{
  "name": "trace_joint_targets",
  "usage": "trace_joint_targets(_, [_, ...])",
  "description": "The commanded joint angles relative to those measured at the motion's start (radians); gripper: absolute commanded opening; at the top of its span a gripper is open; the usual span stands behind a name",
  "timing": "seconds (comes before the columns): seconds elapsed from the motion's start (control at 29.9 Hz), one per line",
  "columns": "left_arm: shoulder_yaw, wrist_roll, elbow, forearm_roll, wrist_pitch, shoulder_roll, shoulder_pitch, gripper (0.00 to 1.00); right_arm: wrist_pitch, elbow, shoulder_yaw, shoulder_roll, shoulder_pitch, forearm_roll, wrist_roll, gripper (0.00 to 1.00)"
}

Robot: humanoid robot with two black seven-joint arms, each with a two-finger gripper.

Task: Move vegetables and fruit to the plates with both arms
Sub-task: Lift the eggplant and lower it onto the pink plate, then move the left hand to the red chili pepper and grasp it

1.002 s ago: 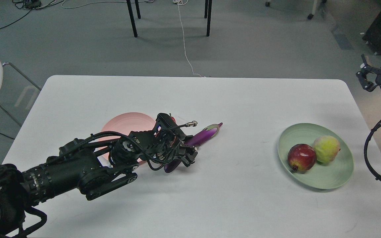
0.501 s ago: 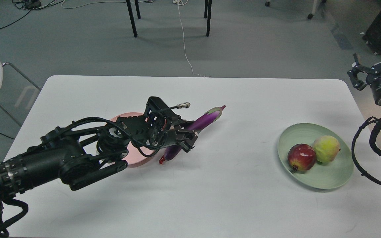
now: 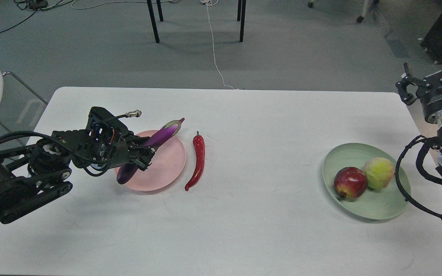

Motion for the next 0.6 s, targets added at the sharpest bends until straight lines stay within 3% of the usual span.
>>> trace_joint_targets(0.0, [-0.01,0.007,0.003,-0.004,0.004,-0.011,0.02,0.66,0.0,0.001,-0.006,-0.004,0.001,-0.002,0.0,0.99])
trace_joint_targets(0.03, [-0.011,0.007,0.003,-0.006,0.014,-0.013,0.022,0.79,0.0,0.001,-0.007,-0.009,0.001,-0.002,0.0,0.99])
trace_joint_targets(0.4, [-0.017,0.01,-0.001,-0.018,0.012,-0.011,0.002,0.83,0.0,0.002,-0.013,-0.01,-0.011,-0.002,0.0,0.99])
trace_joint_targets(0.57, [-0.017,0.016,-0.013,-0.013,0.014,-0.065,-0.042,0.83,0.0,0.004,-0.015,-0.009,-0.013,-0.002,0.0,0.99])
